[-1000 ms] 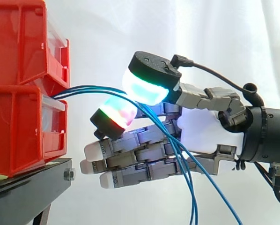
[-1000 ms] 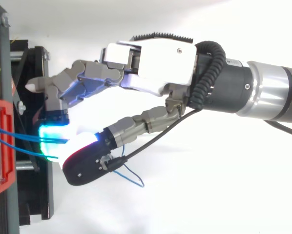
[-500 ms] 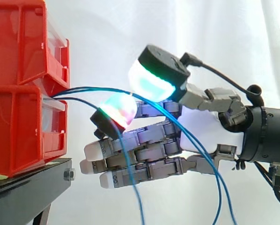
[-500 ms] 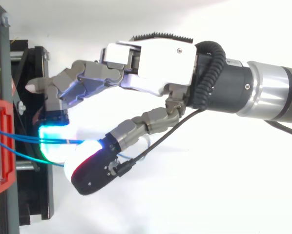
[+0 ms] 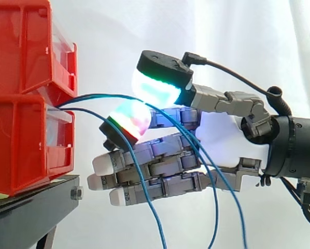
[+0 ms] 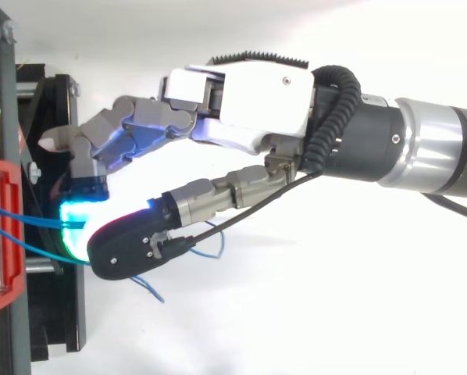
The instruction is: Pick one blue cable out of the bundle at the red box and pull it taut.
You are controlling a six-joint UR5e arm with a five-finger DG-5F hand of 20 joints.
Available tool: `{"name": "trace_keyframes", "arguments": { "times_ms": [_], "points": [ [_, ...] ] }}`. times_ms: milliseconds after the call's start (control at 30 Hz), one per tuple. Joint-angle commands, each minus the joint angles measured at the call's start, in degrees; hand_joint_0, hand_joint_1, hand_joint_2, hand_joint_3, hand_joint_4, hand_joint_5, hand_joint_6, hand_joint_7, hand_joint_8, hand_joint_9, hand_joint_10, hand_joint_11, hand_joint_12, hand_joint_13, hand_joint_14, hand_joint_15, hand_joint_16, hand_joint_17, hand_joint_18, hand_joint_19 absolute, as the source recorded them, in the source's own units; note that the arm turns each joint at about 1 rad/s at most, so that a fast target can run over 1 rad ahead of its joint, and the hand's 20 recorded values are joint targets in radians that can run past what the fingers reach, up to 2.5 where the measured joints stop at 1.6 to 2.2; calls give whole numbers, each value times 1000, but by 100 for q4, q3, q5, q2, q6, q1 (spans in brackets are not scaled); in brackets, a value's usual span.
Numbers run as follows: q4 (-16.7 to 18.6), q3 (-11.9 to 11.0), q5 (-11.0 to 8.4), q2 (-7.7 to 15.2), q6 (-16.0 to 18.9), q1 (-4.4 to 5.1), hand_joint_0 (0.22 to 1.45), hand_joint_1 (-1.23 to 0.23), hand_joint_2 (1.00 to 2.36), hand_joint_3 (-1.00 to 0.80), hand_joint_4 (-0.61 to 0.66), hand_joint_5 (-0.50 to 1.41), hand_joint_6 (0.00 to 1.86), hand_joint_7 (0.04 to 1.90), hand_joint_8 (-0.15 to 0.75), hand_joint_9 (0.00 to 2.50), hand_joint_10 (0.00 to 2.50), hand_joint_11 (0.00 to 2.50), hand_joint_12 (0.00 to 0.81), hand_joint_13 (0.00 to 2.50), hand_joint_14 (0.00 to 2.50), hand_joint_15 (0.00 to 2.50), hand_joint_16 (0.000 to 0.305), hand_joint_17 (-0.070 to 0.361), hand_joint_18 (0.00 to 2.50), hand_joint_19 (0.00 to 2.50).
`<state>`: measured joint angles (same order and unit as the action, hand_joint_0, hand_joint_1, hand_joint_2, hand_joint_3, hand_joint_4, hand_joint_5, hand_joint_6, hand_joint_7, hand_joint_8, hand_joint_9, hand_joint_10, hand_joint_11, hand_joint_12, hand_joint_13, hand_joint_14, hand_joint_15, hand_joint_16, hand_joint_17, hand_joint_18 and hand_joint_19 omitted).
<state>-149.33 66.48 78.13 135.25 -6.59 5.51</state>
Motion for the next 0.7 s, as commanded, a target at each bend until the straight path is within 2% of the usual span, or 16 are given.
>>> {"name": "trace_keyframes", "arguments": {
  "times_ms": [0, 133, 267, 367, 400, 467, 567, 667],
  "points": [
    [0, -3, 0, -8, 0, 2, 606, -675, 1006, -103, 181, -177, 941, 904, 397, 651, 5, 395, 417, 285, 3, 107, 64, 144, 345, 91],
    [0, -12, 0, 1, -9, 2, 640, -755, 1012, -148, 116, -185, 939, 910, 361, 628, 7, 406, 385, 278, 3, 101, 58, 130, 334, 74],
    [0, -12, 0, 1, -9, -6, 684, -827, 1014, -215, 81, -190, 932, 1002, 341, 617, 8, 395, 371, 272, 3, 87, 54, 122, 330, 55],
    [9, -3, 0, 1, -9, 2, 775, -883, 1007, -378, 5, -197, 928, 1018, 330, 602, 10, 388, 373, 269, 2, 71, 54, 122, 322, 31],
    [9, -12, 0, 1, -9, 2, 811, -891, 1004, -433, 5, -201, 929, 1119, 325, 605, 8, 393, 372, 267, 1, 64, 54, 121, 316, 34],
    [9, -3, 0, 1, -9, 2, 848, -886, 1002, -470, -70, -200, 933, 1147, 315, 649, 8, 399, 369, 282, 2, 68, 53, 120, 311, 56],
    [18, -12, 0, 1, -9, -6, 873, -879, 1000, -500, -151, -199, 936, 1131, 310, 669, 8, 389, 362, 290, 1, 76, 52, 118, 301, 75],
    [26, -12, 0, 1, -9, 2, 876, -874, 1000, -500, -153, -201, 937, 1096, 290, 663, 8, 383, 358, 286, 3, 69, 52, 117, 303, 67]
  ]
}}
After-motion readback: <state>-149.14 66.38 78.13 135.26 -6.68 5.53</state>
